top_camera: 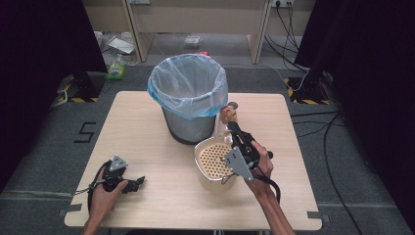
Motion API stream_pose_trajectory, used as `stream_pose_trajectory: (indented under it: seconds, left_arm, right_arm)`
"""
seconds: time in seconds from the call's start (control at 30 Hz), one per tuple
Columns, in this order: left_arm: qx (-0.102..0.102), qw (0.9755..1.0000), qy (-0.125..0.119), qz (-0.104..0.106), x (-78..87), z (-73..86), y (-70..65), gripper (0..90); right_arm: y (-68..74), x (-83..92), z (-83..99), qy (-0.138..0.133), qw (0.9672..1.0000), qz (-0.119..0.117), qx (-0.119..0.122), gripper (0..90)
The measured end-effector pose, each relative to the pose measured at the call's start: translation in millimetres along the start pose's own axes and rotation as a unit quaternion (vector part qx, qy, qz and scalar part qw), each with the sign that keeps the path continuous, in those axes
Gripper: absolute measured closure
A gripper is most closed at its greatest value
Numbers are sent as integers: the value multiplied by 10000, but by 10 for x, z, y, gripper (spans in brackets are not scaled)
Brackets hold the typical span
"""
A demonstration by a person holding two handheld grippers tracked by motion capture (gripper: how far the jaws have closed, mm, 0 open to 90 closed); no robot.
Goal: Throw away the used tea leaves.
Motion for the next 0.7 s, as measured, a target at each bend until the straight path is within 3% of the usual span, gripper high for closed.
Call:
stream_pose_trajectory:
  seconds: [0.03, 0.1, 0.13, 0.17, 0.2, 0.27, 0.4, 0.67, 0.7]
  left_arm:
    - [-28, 10000, -10, -18, 3, 2, -4, 0]
    - [-36, 10000, -24, -33, 3, 2, -8, 0]
    - [-17, 10000, -6, -13, 2, 1, -2, 0]
    - [-17, 10000, -6, -13, 2, 1, -2, 0]
    - [-29, 10000, -3, -17, 3, 2, -2, 0]
    - [-18, 10000, 0, -10, 2, 1, -1, 0]
    - [-30, 10000, -5, -20, 3, 2, -3, 0]
    - [37, 10000, -7, 9, -3, 1, 1, 0]
    - [46, 10000, -9, 26, -5, 1, 4, 0]
  right_arm:
    - [31, 25, -7, -190, 9998, 58, 71, 875]
    - [40, -3, 7, -87, 9997, -20, 210, 874]
    - [79, -24, 58, 1, 10000, -34, -68, 874]
    - [96, -13, 43, -23, 9999, -61, 103, 874]
    - [96, -13, 43, -23, 9999, -61, 103, 874]
    - [124, 0, 22, -117, 9999, -10, 104, 874]
    - [164, 34, -13, -377, 9984, 248, 328, 875]
    - [173, 39, 6, -360, 9990, 223, 148, 876]
    - [186, 57, -19, -503, 9972, 324, 448, 876]
Point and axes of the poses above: each handheld gripper's, and its own axes: x roughly backward along the jaws, z roughly out of its underside, y roughly to its left, the point moved 1 cm from there along -x, roughly forward along the jaws, and after that the axes turned 3 degrees about x, right-handed, at the moved point
